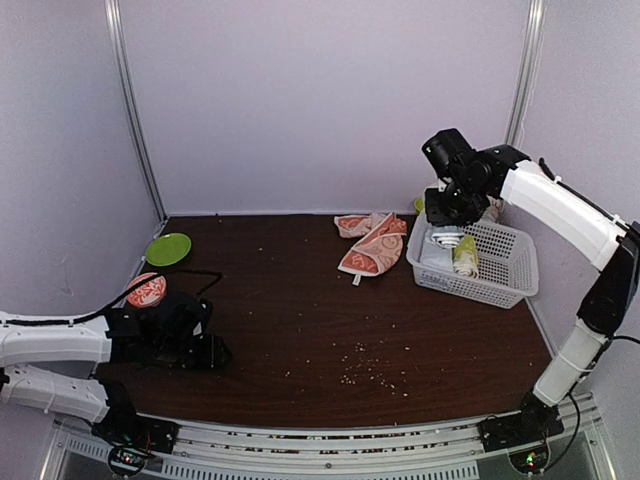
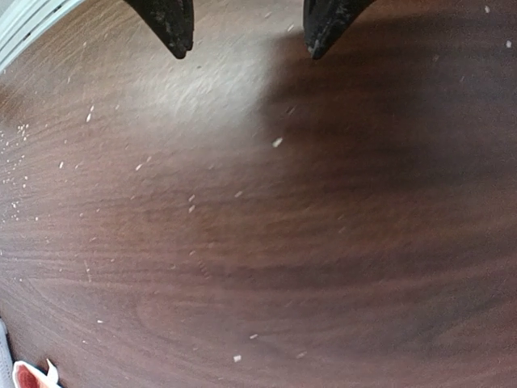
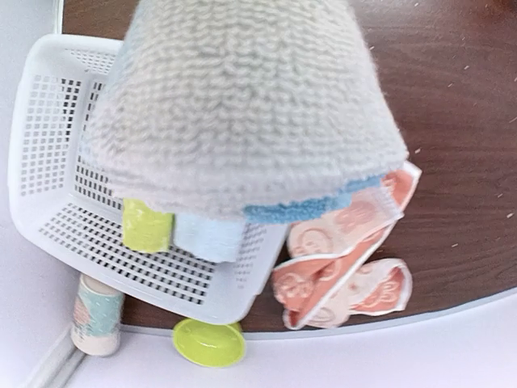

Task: Roll the towels
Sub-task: Place the towel in the storage box.

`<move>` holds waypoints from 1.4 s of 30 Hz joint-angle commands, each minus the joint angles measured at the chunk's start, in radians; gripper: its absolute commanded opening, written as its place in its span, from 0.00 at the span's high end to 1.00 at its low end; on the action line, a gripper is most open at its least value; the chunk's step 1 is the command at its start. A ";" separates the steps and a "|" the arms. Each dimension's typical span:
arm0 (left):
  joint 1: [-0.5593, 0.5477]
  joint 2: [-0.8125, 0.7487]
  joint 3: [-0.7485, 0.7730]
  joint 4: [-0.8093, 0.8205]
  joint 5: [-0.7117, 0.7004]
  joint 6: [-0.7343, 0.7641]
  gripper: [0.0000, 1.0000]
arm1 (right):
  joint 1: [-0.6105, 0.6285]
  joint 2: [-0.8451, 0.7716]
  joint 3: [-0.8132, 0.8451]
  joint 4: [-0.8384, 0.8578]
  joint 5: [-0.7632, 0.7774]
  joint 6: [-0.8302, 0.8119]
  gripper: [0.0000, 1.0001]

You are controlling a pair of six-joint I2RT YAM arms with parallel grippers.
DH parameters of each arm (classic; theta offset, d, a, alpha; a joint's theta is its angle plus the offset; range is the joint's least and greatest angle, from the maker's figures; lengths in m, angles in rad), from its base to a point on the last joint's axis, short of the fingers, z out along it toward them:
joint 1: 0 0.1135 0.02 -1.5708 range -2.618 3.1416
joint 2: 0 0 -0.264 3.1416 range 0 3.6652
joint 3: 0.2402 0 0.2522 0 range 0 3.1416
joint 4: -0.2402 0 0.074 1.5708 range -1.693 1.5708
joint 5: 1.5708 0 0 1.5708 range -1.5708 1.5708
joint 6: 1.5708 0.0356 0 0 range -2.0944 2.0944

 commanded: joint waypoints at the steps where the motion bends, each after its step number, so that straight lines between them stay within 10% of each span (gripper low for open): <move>1: -0.005 0.144 0.107 0.089 0.015 0.092 0.52 | -0.168 0.064 -0.033 0.022 -0.020 -0.065 1.00; 22: -0.002 0.486 0.330 0.106 0.074 0.228 0.53 | -0.562 0.451 0.196 -0.032 -0.048 -0.232 1.00; 42: 0.001 0.623 0.406 0.132 0.114 0.256 0.53 | -0.590 0.698 0.386 -0.105 -0.019 -0.230 1.00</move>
